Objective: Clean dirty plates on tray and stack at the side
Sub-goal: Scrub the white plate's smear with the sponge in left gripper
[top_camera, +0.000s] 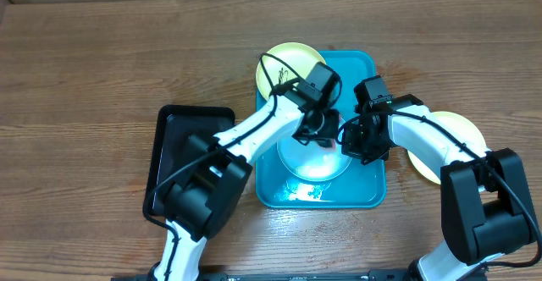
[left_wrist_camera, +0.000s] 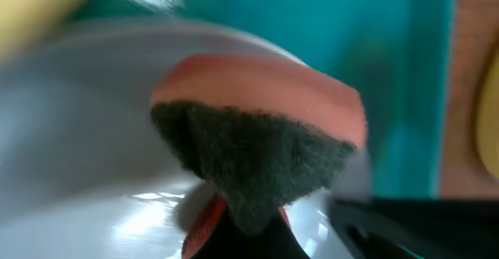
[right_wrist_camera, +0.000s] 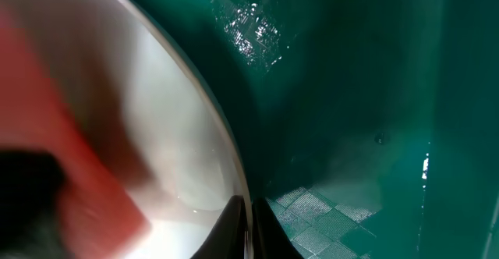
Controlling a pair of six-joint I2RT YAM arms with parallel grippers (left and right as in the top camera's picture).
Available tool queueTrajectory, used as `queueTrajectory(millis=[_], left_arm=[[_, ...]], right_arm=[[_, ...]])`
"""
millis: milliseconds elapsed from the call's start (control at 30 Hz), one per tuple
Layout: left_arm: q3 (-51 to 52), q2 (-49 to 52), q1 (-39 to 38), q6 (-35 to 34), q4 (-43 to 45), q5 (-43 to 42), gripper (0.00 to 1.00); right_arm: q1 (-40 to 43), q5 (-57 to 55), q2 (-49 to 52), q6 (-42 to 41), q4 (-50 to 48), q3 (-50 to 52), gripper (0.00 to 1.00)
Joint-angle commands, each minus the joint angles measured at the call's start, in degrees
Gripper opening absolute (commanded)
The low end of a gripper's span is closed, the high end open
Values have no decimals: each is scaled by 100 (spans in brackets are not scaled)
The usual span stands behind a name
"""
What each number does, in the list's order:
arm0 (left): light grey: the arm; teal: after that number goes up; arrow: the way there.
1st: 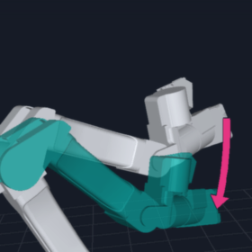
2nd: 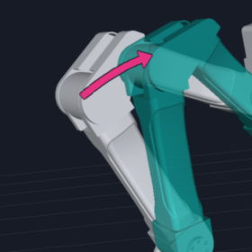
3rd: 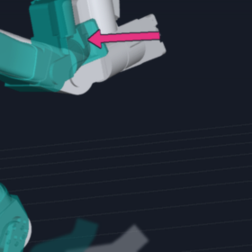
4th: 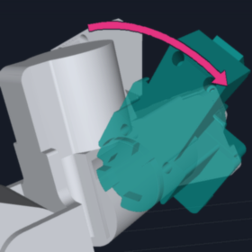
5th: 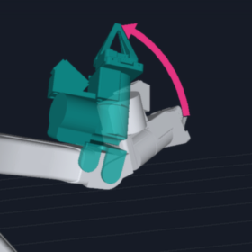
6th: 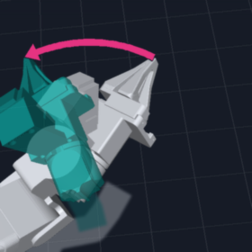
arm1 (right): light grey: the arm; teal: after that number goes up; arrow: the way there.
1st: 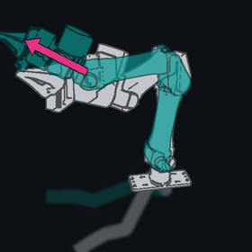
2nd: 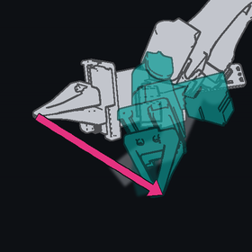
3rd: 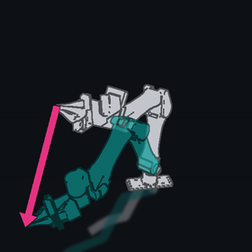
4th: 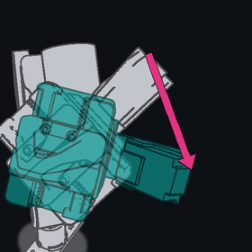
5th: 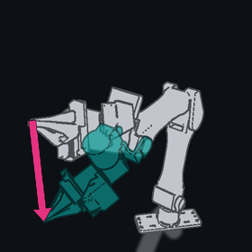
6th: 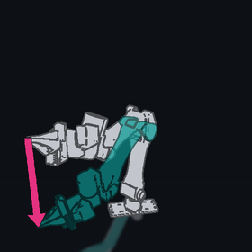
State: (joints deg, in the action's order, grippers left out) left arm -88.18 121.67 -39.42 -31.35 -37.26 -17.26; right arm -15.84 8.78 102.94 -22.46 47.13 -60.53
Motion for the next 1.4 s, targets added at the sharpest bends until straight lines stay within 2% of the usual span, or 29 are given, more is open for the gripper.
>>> queueTrajectory(millis=[0,133,367,533,633,733,800,900,1000,1100,1233,1367], left_arm=[[7,304,-146,44,-109,-542,4],[7,439,-136,-76,-518,-415,4],[-17,415,-7,-706,-1650,1132,4],[-227,411,122,-748,-2271,1904,4],[-387,411,157,-748,-2688,2767,4],[-428,411,160,-734,-2844,3407,4],[-428,411,160,-671,-2769,3504,4],[-424,411,160,-229,-2308,3121,4],[-409,428,157,264,-1696,2146,4],[-295,448,140,295,-1056,839,4],[-90,476,87,282,-341,-424,4],[-33,479,35,282,-105,-907,4]], right_arm=[[-24,-160,144,42,28,70,4],[-24,-160,144,44,31,70,4],[-24,-160,144,42,31,70,4],[-24,-160,144,42,33,70,4],[-24,-160,144,44,33,70,4],[-24,-160,144,44,31,68,4],[-24,-160,144,42,31,68,4],[-24,-160,144,44,46,68,4],[-24,-160,144,46,57,68,4],[-24,-160,144,46,57,68,4],[-24,-160,144,46,76,68,4],[-24,-160,144,46,72,68,4]])
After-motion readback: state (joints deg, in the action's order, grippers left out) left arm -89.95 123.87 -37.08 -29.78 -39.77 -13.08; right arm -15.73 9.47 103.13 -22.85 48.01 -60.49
